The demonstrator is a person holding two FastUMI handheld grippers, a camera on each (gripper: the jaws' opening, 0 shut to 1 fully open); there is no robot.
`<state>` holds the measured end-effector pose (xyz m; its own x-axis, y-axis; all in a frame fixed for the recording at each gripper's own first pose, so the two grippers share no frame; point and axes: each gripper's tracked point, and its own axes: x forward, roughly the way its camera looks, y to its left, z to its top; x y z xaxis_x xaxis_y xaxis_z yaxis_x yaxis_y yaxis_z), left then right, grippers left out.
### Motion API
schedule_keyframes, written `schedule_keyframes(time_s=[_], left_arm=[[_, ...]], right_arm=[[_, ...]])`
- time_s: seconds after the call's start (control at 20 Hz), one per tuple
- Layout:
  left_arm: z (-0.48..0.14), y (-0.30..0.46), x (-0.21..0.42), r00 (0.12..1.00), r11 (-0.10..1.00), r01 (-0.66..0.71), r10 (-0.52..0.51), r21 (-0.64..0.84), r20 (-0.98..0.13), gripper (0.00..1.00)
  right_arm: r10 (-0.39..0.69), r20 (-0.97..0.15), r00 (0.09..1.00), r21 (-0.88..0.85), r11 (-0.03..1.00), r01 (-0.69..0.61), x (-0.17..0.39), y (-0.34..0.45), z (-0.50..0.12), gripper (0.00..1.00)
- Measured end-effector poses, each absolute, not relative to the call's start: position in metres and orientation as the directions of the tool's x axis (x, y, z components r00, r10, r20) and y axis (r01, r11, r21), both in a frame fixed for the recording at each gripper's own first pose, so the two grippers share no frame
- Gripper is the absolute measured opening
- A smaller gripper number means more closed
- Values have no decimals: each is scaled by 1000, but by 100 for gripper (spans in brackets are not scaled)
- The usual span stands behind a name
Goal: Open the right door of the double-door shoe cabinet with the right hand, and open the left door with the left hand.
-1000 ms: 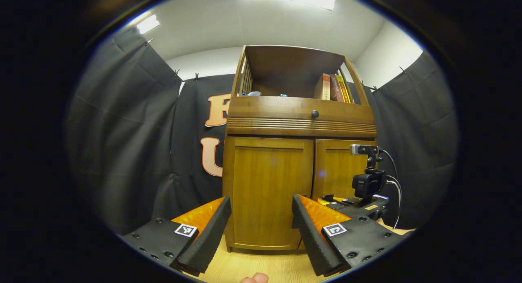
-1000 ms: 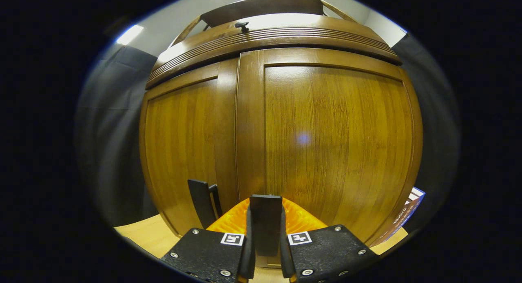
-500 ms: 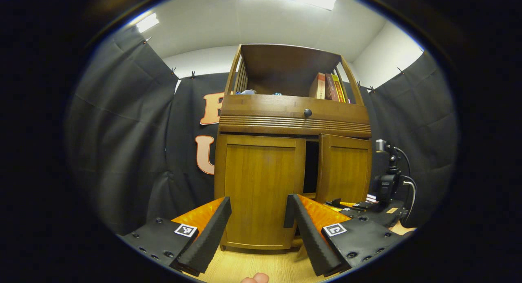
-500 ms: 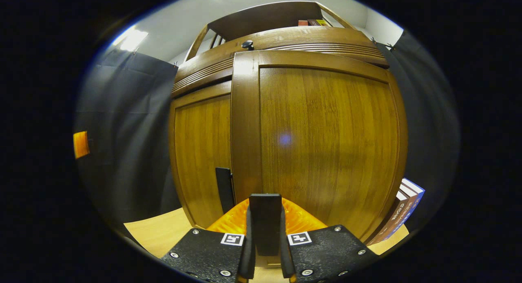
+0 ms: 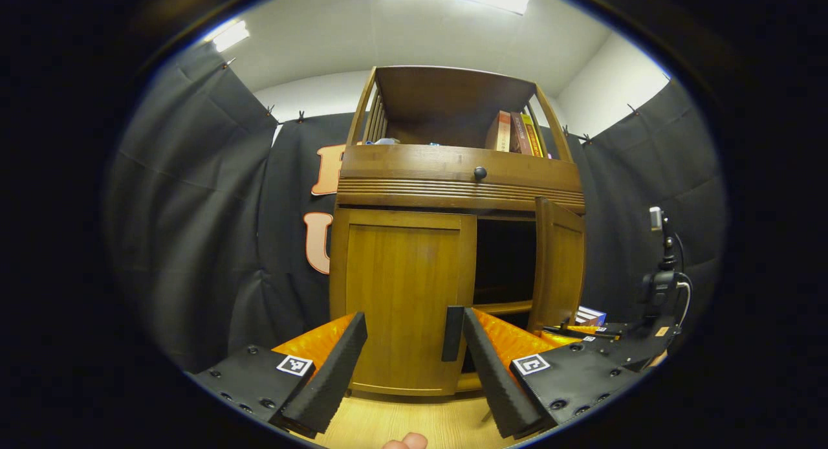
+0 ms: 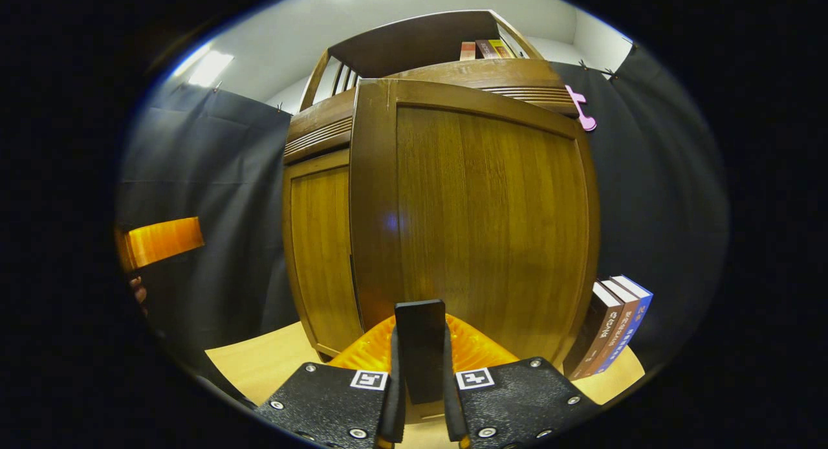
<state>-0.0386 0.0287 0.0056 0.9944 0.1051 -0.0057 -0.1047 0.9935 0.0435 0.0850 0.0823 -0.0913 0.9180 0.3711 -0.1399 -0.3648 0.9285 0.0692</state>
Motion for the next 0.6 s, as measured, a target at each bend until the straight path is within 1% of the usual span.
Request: schedule_keyframes(time_s=[0.05,0.1,0.2,0.25,0.3,0.35,0.4,0.45,0.5,0.55,0.6], left_arm=[[5,25,-37,995,994,-97,97,40,-7,98],[6,22,-35,996,995,-90,90,36,-8,96],[6,17,-31,997,996,-80,80,31,-7,96],[6,14,-28,997,997,-74,74,27,-7,94],[6,11,-27,998,997,-68,69,22,-8,96],[6,8,-26,998,998,-62,62,17,-11,96],[6,6,-25,998,998,-57,57,15,-13,96],[5,4,-24,998,998,-54,54,14,-14,96],[6,3,-23,999,999,-52,53,15,-12,99],[6,4,-21,998,998,-56,56,17,-9,96],[3,2,-19,998,998,-57,57,16,-4,99]], right_arm=[[368,-142,919,68,930,-362,79,76,-91,24],[364,-142,920,68,931,-358,74,71,-90,24],[347,-147,926,66,938,-341,64,59,-89,24],[332,-157,930,58,943,-327,59,52,-89,16],[313,-165,935,46,950,-309,53,43,-89,24],[294,-165,942,33,956,-292,50,34,-89,15],[275,-162,948,27,961,-274,46,23,-89,15],[260,-159,953,31,966,-258,42,13,-89,18],[248,-161,955,40,969,-244,38,3,-87,22],[236,-166,957,51,972,-231,35,-6,-87,28],[223,-171,960,52,975,-217,31,-14,-85,18]])
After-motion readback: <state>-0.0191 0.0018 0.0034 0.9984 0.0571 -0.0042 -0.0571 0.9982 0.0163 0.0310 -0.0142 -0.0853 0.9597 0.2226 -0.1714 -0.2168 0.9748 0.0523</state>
